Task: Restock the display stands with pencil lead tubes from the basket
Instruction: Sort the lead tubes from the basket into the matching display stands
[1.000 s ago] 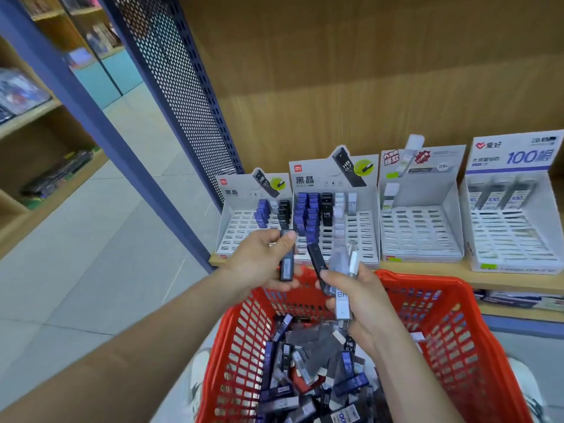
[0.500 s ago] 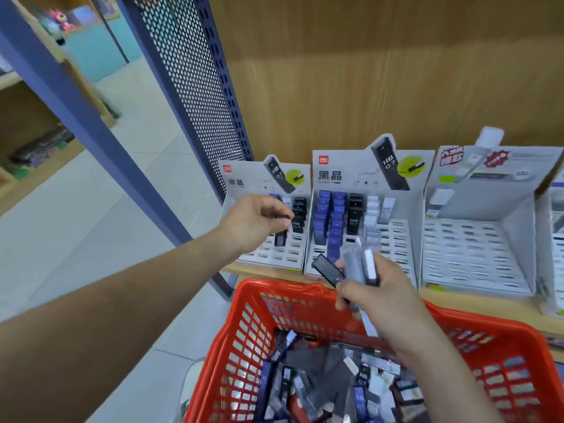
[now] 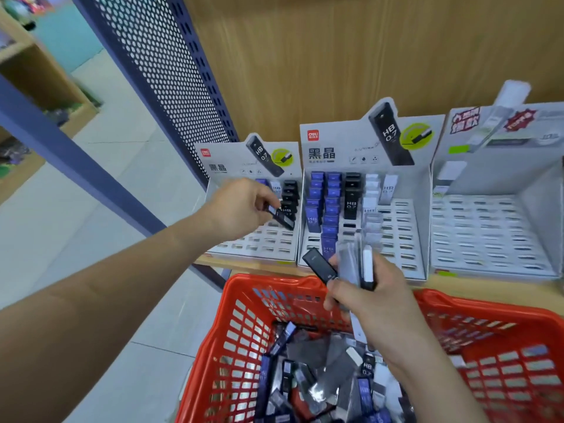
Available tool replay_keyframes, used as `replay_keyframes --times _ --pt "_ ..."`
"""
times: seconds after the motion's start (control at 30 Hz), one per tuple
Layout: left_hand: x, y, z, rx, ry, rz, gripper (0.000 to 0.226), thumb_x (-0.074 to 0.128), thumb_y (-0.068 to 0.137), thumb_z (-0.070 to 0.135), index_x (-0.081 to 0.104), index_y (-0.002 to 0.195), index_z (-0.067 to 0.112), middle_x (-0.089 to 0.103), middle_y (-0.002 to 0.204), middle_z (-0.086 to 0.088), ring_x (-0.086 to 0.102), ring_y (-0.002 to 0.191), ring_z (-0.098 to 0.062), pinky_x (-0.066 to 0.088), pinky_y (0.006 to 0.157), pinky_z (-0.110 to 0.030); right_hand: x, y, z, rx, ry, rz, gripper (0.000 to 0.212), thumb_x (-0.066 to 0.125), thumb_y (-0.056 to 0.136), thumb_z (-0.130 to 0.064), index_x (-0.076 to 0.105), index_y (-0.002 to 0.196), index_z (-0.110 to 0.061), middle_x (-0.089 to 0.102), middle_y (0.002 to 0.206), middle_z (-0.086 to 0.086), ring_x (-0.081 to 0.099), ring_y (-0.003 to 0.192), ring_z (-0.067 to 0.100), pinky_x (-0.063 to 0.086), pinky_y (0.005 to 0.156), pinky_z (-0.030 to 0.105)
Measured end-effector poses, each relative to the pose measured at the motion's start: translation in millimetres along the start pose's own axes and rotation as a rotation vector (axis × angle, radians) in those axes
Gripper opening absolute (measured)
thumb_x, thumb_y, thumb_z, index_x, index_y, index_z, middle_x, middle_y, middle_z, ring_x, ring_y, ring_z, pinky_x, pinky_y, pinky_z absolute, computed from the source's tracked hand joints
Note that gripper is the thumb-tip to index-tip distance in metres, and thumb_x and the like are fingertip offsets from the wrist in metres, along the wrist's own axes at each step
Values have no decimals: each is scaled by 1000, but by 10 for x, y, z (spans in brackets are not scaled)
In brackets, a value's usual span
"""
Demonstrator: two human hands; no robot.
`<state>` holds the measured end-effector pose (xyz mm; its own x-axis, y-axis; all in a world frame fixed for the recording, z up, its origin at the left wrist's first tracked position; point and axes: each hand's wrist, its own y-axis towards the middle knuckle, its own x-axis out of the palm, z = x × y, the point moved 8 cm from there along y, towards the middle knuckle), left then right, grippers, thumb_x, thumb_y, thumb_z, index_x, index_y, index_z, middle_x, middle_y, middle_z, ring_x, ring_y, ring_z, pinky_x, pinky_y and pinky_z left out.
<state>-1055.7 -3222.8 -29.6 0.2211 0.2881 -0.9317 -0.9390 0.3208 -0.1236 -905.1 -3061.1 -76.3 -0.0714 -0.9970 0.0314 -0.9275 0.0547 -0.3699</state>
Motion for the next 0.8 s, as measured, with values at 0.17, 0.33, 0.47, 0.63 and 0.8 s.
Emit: replay_keyframes --times 0.17,0.33,0.47,0.63,0.8 --pt "-19 25 44 8 -6 20 16 70 85 29 72 98 19 70 72 4 67 62 -9 50 62 -19 36 -22 46 31 96 -14 17 62 88 1 63 99 -13 61 71 13 60 52 6 45 49 14" --pt "0 84 220 120 231 2 26 64 87 41 74 101 21 74 84 -1 65 81 -18 49 80 -32 60 2 77 32 148 -28 17 63 88 0 63 100 -13 62 67 12 60 55 11 46 51 20" --pt "71 80 245 208 306 -12 22 59 92 36 74 100 22 72 92 -1 63 89 -20 47 79 -32 77 2 114 38 205 -42 18 64 87 -1 64 101 -14 65 62 10 61 58 15 47 53 25" --pt "216 102 243 260 343 46 19 52 96 14 70 101 8 64 100 -11 60 92 -31 48 79 -44 39 30 213 89 374 28 20 68 86 1 66 102 -11 64 64 7 62 57 16 47 49 24" --pt "152 88 141 121 160 184 17 54 96 15 68 105 11 70 97 -7 62 89 -26 46 74 -31 125 36 290 146 550 31 20 68 84 4 65 101 -6 58 62 7 52 52 17 40 43 23"
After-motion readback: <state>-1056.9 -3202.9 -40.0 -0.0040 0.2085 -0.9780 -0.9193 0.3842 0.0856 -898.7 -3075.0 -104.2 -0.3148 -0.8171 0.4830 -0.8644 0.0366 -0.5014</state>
